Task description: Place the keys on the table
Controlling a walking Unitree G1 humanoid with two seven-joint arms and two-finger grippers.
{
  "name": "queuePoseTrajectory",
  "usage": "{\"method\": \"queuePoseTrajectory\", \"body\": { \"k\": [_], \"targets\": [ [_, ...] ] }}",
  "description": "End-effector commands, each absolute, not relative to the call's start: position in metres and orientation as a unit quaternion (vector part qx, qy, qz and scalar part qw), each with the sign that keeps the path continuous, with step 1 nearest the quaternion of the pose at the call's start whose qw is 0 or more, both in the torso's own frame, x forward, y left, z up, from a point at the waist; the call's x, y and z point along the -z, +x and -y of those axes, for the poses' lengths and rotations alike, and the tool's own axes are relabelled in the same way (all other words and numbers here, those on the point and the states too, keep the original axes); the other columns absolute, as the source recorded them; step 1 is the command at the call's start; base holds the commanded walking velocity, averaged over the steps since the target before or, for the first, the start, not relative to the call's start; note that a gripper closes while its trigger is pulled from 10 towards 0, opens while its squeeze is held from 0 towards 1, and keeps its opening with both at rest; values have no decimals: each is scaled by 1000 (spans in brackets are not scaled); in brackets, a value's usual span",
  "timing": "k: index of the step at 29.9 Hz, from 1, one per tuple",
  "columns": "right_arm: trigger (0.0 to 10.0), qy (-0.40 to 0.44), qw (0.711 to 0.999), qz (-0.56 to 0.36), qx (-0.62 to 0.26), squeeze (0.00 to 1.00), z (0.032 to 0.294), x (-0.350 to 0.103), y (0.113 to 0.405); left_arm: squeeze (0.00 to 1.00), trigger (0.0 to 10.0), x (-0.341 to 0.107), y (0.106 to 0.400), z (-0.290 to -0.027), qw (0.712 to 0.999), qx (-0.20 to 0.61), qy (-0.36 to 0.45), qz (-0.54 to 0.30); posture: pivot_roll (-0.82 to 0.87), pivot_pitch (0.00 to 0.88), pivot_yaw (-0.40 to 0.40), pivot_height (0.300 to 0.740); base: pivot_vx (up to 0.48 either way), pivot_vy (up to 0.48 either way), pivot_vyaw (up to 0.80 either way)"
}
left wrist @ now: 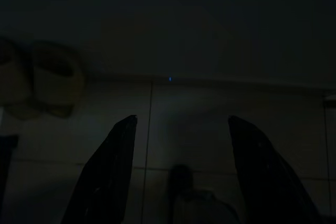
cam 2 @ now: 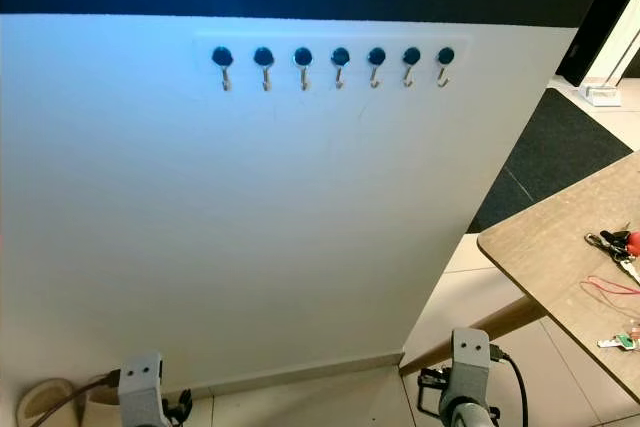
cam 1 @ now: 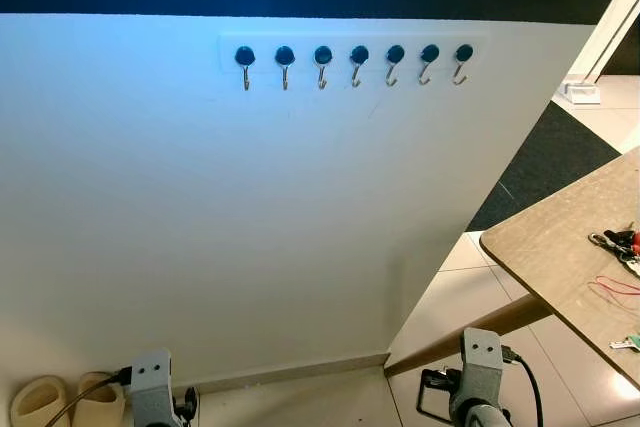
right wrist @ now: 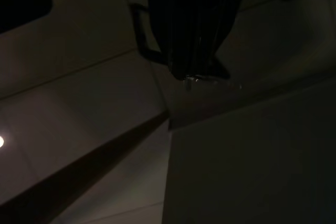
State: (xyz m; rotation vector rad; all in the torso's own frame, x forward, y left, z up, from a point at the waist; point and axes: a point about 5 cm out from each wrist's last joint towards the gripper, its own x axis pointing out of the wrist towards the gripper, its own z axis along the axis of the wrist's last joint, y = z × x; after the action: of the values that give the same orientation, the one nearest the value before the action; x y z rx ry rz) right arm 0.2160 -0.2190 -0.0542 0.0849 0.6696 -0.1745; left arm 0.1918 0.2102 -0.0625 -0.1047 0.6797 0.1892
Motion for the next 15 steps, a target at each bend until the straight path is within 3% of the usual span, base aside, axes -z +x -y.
{"method": "queuePoseTrajectory", "body": {
  "k": [1,7,15],
  "targets": [
    [10000,53,932,-347,89,0,220,60,209,0,10000,66,188,-204,935,-89,-51,-338,31,42,-46,740,0,0,0],
    [10000,53,931,-353,73,0,213,64,204,0,10000,66,189,-203,941,-77,-33,-328,28,47,-39,740,0,0,-152],
    [10000,42,926,-371,52,0,207,70,196,0,10000,70,183,-200,938,-57,-13,-342,30,43,-44,740,0,0,-752]
  ]
}}
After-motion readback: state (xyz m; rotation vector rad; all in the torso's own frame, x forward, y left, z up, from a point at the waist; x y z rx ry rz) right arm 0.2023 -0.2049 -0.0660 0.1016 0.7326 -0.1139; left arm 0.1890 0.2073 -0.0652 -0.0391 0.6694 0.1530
